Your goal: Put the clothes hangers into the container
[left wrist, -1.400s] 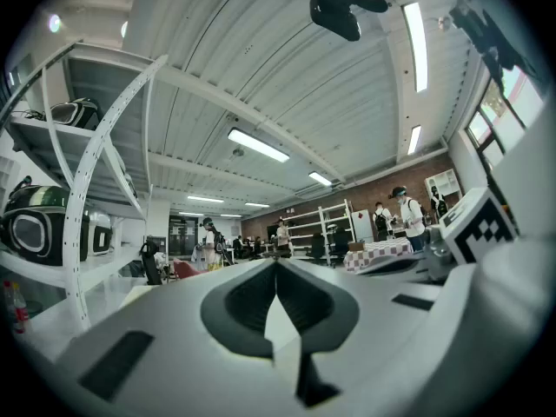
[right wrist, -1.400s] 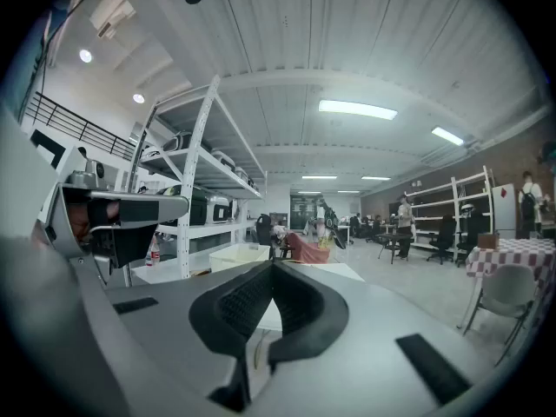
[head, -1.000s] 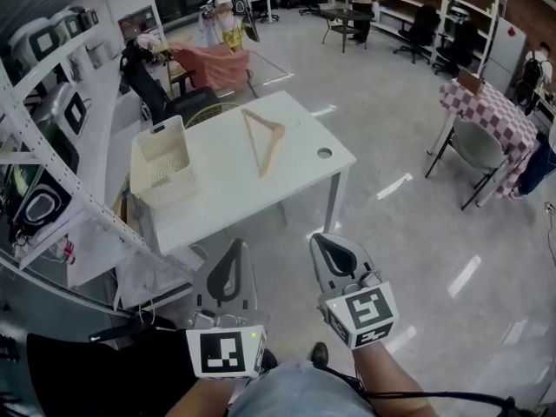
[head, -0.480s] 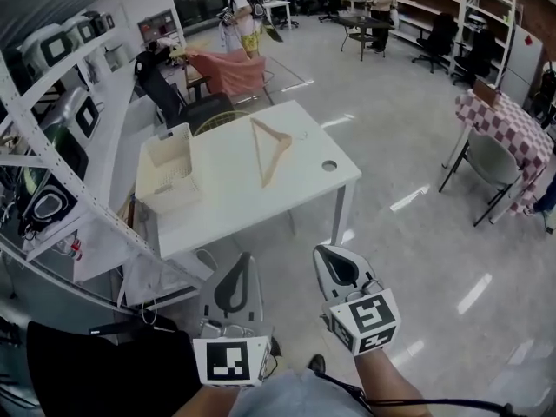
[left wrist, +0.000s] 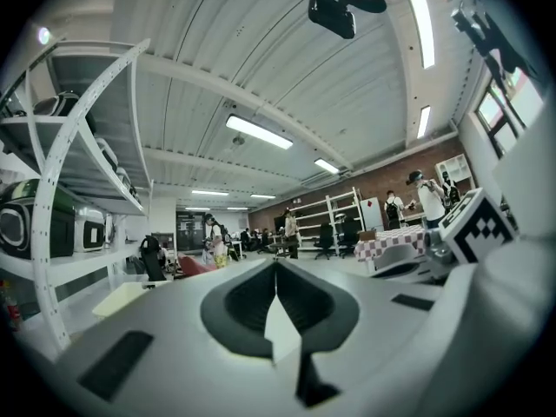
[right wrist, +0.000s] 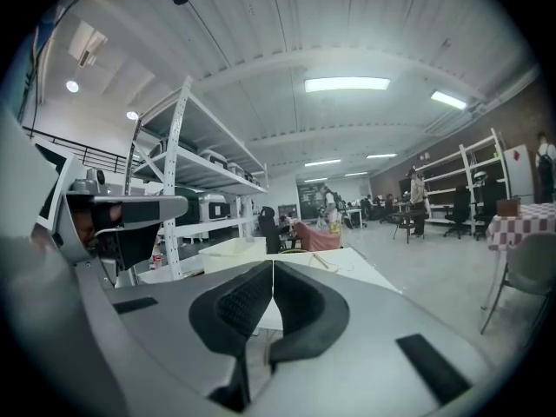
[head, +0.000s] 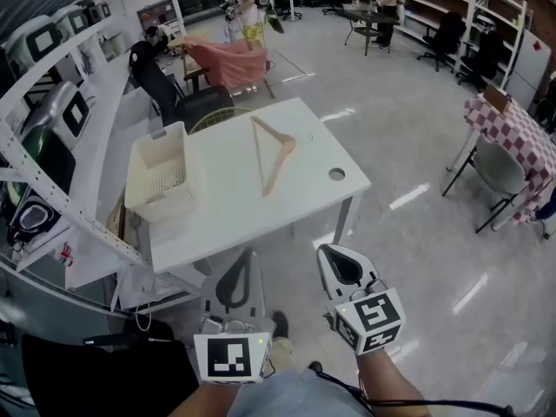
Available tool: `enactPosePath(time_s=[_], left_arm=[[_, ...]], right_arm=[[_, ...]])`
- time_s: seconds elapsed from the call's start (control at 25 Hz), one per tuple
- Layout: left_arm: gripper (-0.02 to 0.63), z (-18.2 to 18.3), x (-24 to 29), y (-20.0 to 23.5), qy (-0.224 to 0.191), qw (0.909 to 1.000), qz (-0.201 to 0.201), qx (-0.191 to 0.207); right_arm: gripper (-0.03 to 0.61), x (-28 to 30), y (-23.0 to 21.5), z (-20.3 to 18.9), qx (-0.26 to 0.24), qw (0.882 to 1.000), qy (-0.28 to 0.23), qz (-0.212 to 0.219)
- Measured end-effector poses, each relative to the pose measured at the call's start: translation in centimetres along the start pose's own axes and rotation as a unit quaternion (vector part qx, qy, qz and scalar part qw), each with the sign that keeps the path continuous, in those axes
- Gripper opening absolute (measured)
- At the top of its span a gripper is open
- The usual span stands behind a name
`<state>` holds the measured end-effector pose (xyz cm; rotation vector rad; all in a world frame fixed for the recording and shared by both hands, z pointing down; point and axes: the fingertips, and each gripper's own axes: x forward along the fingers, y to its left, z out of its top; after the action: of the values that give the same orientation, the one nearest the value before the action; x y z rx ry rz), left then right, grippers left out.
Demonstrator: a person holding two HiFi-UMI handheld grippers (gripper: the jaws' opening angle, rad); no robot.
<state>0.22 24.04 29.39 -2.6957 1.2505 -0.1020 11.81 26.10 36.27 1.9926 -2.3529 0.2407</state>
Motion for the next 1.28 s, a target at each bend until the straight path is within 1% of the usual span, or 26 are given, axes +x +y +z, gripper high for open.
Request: enactPosePath(time_s=[0.08, 0.24, 0.44, 0.6, 0.76, 0.96, 1.28], left_arm=[[0.014, -0.3, 2.0, 1.1, 0.002, 1.0000, -0.003, -0.004], [0.012, -0.6, 6.1, 3.8, 0.011, 0.9994, -0.010, -0.030], [0.012, -0.3, 10.4, 7.9, -0.004, 0.9990, -0.018, -0.040], [0.012, -0.4, 13.0, 11.1, -0.016, 0.9986, -0.025, -0.043], [0.012, -1.0, 15.1, 13.4, -0.021, 0.9981, -0.032, -0.048], [0.012, -2.2, 17.1, 14.7, -0.019, 0.9972, -0.041, -0.060], [0.014, -3.8, 20.4, 14.9, 0.001, 0.9967, -0.056, -0.060]], right_arm=[[0.012, 2.0, -0.9, 0.2, 0.002, 1.000, 0.004, -0.004], [0.012, 6.4, -2.5, 1.1, -0.001, 1.000, 0.009, -0.017], [0.012, 12.2, -3.6, 3.0, -0.007, 0.999, 0.014, -0.030], [0.012, 16.8, -3.6, 4.3, -0.012, 0.999, 0.010, -0.036], [0.012, 20.0, -3.6, 5.6, -0.019, 0.999, 0.001, -0.044], [0.012, 22.3, -4.7, 5.9, -0.022, 0.998, 0.000, -0.063], [0.012, 24.8, -7.2, 5.1, -0.013, 0.997, 0.013, -0.079]])
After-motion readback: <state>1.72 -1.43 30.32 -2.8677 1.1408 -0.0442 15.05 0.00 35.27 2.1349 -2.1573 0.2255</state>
